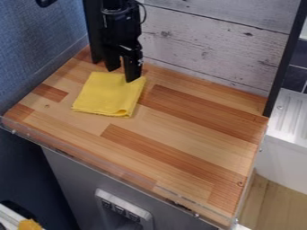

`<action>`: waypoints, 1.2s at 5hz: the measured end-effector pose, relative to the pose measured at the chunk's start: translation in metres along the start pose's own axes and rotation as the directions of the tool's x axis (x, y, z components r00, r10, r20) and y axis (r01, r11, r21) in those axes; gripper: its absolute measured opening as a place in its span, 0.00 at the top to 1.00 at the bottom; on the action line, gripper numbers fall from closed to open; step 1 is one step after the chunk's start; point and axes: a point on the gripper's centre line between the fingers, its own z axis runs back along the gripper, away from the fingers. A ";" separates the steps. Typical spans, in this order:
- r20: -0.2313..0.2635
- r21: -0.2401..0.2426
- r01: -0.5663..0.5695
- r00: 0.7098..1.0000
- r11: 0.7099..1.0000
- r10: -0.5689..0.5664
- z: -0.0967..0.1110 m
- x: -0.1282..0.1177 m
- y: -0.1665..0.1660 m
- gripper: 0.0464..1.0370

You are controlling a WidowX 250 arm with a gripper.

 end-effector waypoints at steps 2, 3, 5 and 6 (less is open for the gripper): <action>-0.006 0.018 0.034 0.999 0.999 -0.034 0.008 -0.005 0.015 0.66; -0.026 0.018 0.031 0.999 0.999 -0.030 0.000 -0.006 0.017 0.87; -0.030 0.030 0.030 0.999 0.999 -0.029 -0.016 -0.006 0.014 0.98; -0.045 0.014 0.037 0.998 0.999 -0.037 -0.033 -0.003 0.011 0.98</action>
